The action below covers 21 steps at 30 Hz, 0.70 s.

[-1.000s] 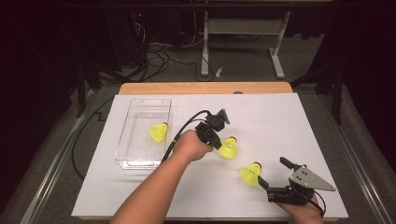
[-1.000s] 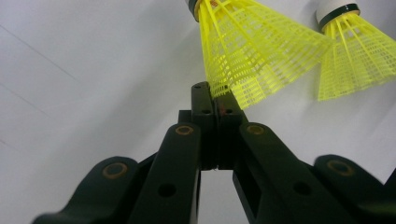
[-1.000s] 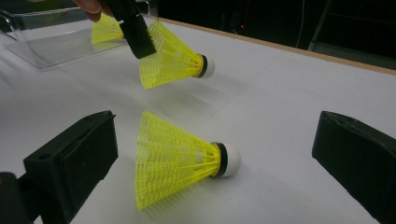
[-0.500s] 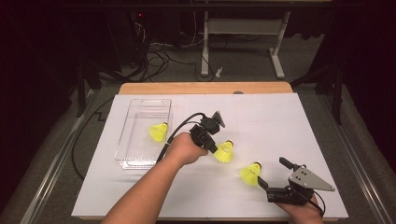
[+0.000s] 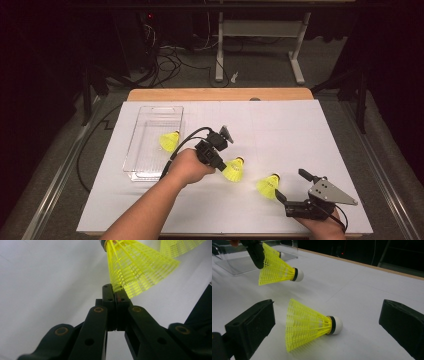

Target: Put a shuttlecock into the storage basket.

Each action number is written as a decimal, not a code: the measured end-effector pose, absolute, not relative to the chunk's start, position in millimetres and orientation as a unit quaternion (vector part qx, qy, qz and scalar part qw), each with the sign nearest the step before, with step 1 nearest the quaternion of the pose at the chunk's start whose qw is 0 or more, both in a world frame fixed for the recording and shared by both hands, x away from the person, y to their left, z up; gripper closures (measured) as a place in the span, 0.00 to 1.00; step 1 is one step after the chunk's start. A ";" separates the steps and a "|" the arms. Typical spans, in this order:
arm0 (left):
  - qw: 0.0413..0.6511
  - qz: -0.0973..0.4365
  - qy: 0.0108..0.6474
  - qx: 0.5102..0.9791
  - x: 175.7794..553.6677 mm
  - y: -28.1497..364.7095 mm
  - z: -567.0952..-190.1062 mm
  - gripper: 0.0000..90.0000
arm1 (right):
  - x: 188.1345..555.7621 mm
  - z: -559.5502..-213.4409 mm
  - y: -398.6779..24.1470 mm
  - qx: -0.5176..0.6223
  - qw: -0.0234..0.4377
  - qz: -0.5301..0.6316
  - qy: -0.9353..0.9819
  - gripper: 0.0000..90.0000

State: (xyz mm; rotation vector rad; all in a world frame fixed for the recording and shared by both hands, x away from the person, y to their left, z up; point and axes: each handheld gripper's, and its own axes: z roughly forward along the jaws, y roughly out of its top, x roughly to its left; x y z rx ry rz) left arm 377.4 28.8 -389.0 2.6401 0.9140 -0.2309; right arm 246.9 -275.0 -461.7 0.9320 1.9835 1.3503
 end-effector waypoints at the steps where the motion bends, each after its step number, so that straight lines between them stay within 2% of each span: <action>1: 0.167 -0.082 0.323 0.928 376.2 31.1 -389.1 1.00 | 246.9 -461.7 -275.0 0.347 0.280 0.503 0.740 0.01; 21: 0.169 -0.090 0.341 0.920 360.7 72.1 -393.5 1.00 | 246.8 -462.0 -274.3 0.346 0.281 0.501 0.742 0.01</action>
